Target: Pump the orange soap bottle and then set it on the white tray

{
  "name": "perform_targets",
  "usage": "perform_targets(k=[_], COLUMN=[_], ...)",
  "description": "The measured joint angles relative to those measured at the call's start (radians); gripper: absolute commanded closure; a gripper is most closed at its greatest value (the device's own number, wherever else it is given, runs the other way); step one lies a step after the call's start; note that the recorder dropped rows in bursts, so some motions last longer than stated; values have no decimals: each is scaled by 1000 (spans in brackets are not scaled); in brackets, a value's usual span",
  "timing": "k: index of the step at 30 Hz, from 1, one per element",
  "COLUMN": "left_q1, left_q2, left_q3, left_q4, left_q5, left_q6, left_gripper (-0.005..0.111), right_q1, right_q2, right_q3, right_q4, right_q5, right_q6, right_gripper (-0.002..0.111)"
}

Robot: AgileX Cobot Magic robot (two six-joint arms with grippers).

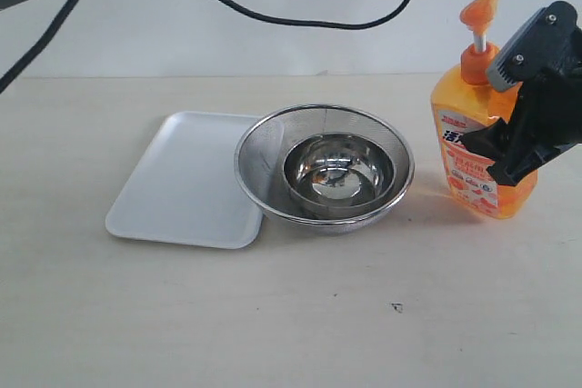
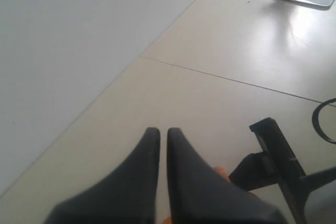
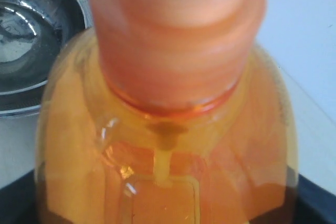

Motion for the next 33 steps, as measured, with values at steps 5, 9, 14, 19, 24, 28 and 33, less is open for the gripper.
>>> perform_targets(k=[5,9,14,19,24,28,33], left_q1=[0,0,0,0,0,-2,-2], left_q2=[-32,-36,-36,-26,-14,-14,-14], left_q3=[-2,-1,-1,-1,-1,-1,-1], left_q4=[66,75,83,83,81,56,1], left_q5=[51,94,94,83,81,84,114], left_q6=[-66,-75,-81,-88,-93,-95,-69], left_gripper=[102,102,102,102,102,102,102], right_q1=[0,0,0,0,0,0,0], right_q2=[0,0,0,0,0,0,0], right_q3=[0,0,0,0,0,0,0], right_q4=[0,0,0,-2,-2,-2,-2], right_q5=[2,4,4,4,4,6,6], right_q6=[4,6,8,10,11,11,14], right_gripper=[108,108,108,108,108,108,108])
